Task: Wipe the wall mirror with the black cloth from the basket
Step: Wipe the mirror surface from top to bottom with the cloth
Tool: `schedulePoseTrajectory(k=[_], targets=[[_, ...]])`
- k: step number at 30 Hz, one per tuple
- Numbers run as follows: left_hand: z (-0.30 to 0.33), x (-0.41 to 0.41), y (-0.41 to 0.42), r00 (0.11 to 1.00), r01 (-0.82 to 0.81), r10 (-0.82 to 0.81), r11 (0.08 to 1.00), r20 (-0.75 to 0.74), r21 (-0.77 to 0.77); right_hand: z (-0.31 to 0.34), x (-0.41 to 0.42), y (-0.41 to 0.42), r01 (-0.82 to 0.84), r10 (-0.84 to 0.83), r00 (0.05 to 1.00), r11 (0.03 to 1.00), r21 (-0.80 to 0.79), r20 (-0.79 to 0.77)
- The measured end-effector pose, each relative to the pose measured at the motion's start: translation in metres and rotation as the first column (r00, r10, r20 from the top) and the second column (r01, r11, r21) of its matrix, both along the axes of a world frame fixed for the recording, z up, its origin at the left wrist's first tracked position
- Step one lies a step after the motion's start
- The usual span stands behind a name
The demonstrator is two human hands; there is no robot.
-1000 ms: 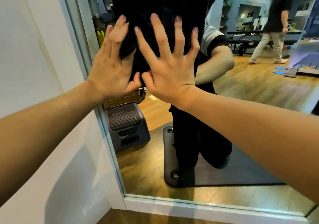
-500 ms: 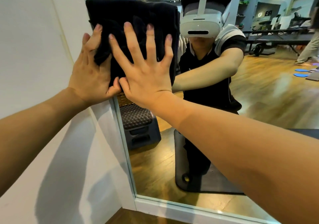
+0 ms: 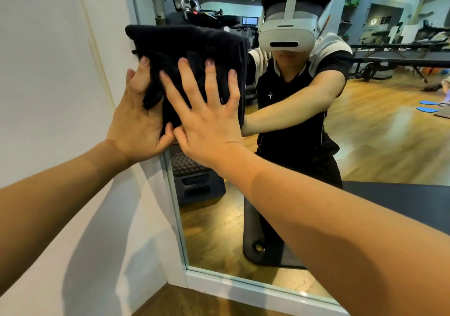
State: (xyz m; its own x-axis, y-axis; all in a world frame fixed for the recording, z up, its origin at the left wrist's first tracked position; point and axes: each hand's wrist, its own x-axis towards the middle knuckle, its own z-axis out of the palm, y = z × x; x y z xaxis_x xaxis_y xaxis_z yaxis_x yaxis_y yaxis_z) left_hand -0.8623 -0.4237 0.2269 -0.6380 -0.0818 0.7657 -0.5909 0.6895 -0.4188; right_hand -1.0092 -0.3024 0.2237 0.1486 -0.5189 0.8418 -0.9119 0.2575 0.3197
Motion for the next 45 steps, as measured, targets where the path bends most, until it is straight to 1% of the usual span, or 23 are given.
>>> schedulePoseTrajectory(k=[4, 6, 8, 10, 12, 21, 32, 39, 45], targets=[[-0.031, 0.003, 0.013, 0.998, -0.018, 0.013, 0.998, 0.067, 0.065, -0.028, -0.006, 0.014, -0.006, 0.008, 1.000, 0.996, 0.085, -0.017], [-0.041, 0.002, 0.020, 0.996, 0.008, -0.014, 0.998, 0.088, 0.066, -0.039, -0.011, 0.020, -0.013, 0.016, 1.000, 0.992, 0.124, -0.024], [-0.044, -0.002, 0.028, 0.995, 0.063, -0.067, 0.997, 0.077, 0.054, -0.043, -0.019, 0.025, -0.022, 0.028, 0.999, 0.990, 0.138, -0.041], [-0.043, -0.007, 0.036, 0.990, 0.132, -0.134, 0.990, 0.048, 0.054, -0.042, -0.030, 0.030, -0.024, 0.034, 0.997, 0.991, 0.133, -0.076], [-0.042, -0.015, 0.043, 0.985, 0.165, -0.167, 0.986, 0.051, 0.041, -0.040, -0.042, 0.036, -0.021, 0.035, 0.993, 0.992, 0.122, -0.113], [-0.044, -0.058, 0.071, 0.976, 0.198, -0.199, 0.980, 0.085, 0.018, -0.038, -0.091, 0.075, 0.055, -0.036, 0.981, 0.994, 0.097, -0.192], [-0.042, -0.152, 0.135, 0.953, 0.278, -0.274, 0.961, 0.129, -0.013, -0.039, -0.181, 0.158, 0.091, -0.087, 0.978, 0.996, 0.012, -0.190], [-0.043, -0.208, 0.169, 0.927, 0.366, -0.363, 0.931, 0.097, -0.016, -0.040, -0.231, 0.201, 0.101, -0.105, 0.977, 0.994, -0.028, -0.186], [-0.044, -0.250, 0.195, 0.917, 0.393, -0.390, 0.919, 0.084, -0.026, -0.042, -0.270, 0.230, 0.126, -0.130, 0.975, 0.992, -0.033, -0.178]])
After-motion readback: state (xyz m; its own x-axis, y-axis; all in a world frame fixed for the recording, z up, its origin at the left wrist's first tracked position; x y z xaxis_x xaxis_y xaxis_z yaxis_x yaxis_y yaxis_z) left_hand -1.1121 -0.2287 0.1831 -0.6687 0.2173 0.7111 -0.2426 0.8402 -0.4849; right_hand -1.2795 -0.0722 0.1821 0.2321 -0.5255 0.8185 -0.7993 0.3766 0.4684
